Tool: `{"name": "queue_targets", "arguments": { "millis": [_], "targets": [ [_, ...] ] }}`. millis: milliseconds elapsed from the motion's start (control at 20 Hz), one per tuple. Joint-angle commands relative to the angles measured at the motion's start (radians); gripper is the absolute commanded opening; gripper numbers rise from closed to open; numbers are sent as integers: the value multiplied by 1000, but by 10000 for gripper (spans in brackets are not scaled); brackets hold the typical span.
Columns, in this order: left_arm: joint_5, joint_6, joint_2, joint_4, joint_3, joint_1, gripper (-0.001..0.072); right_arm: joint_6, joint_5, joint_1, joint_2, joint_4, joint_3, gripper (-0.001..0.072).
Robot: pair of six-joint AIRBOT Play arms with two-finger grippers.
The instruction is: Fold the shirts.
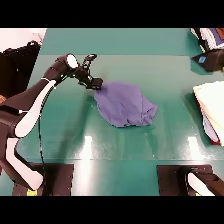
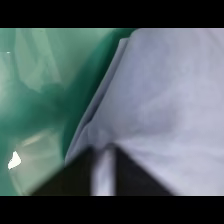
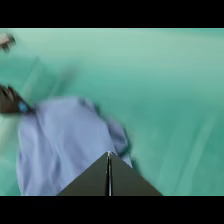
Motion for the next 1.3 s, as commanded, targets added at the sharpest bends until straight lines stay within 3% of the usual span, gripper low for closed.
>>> {"name": "queue_targets", "arguments": {
  "millis": [0, 100, 200, 450, 650, 950, 1050, 1100, 1250],
  "targets": [
    [13, 11, -15, -27, 4, 5, 23, 20, -3, 0, -3, -70, -149, 16],
    [-16, 11, -11, -1, 34, 5, 22, 93, 24, 0, -33, -138, -227, 40],
    [-66, 34, -11, 16, 85, 5, 22, 104, 82, 2, -101, -137, -301, 373],
    [-109, 53, -11, 18, 149, 5, 23, -60, 102, 111, -293, 0, -389, 396],
    [-126, 53, -11, 45, 149, 5, 23, -111, 98, 214, -388, 16, -388, 396],
    [-138, 52, -11, 46, 149, 5, 23, -126, -26, 285, -419, 16, -388, 365],
    [-151, 51, -11, 46, 149, 5, 22, -126, -54, 287, -419, 16, -389, 181],
    [-159, 49, -11, 45, 149, 5, 22, -126, -59, 287, -419, 16, -388, 28],
    [-170, 22, 27, 46, 154, 5, 22, -126, -56, 278, -377, 3, -360, 13]
  ]
}}
